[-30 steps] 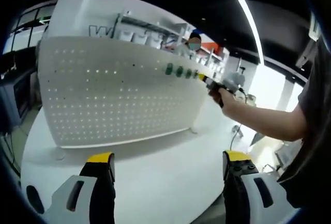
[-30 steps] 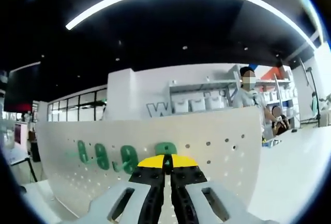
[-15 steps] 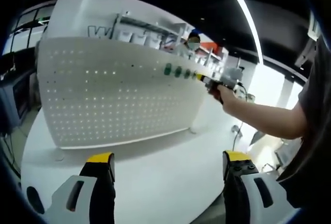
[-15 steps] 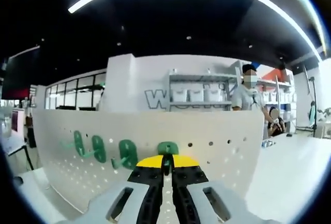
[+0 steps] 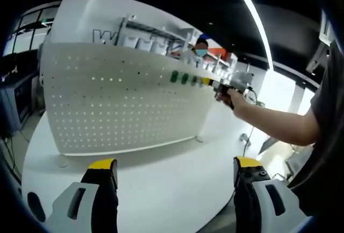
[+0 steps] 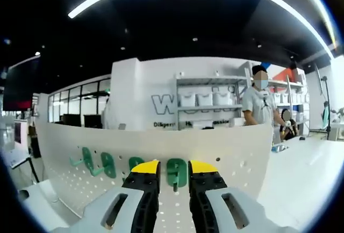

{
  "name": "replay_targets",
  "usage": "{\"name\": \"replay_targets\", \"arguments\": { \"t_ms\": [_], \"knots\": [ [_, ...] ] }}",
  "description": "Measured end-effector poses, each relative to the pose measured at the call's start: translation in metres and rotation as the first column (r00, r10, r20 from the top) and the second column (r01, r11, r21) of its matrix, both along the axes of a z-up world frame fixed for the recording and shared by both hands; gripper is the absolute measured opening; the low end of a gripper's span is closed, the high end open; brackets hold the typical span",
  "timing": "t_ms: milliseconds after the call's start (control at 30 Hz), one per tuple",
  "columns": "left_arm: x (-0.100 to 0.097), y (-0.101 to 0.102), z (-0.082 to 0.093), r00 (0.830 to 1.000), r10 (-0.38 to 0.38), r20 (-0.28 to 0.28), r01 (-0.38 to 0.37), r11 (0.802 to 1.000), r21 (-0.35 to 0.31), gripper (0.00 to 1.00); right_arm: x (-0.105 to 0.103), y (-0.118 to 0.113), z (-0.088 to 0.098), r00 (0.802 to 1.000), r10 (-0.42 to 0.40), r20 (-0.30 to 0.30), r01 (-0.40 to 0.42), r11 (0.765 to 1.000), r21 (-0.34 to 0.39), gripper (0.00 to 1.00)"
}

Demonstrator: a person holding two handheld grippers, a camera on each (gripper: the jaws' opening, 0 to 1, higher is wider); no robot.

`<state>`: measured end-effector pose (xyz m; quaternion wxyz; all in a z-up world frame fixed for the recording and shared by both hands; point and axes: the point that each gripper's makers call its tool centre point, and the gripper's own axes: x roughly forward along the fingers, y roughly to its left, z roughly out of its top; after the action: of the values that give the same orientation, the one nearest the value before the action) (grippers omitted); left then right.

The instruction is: Insert the hook assembly into the mounting plate slot until the hook locks in place.

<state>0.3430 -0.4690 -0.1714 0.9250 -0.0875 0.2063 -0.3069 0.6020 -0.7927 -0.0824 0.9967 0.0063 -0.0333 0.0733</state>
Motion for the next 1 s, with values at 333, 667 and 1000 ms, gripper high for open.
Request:
{"name": "replay_targets", "arguments": {
  "t_ms": [333,667,1000],
  "knots": [
    [-0.005,0.005,0.001,1.000,0.008,0.011,-0.008,1.000,0.001,0.91,-0.018,0.002,-0.004,1.000,0.023,-0.018,-0.024,0.999,-0.024,0.19],
    [-0.009,0.003,0.000,1.000,0.001,0.013,-0.001,1.000,0.003,0.91,-0.064,0.004,-0.028,0.996,0.022,-0.087,-0.023,1.000,-0.009,0.23],
    [-0.013,-0.001,-0.004,1.000,-0.014,0.001,0.014,1.000,0.000,0.93,-0.122,0.032,-0.083,0.970,0.088,-0.225,-0.082,0.996,0.035,0.41]
  ]
}}
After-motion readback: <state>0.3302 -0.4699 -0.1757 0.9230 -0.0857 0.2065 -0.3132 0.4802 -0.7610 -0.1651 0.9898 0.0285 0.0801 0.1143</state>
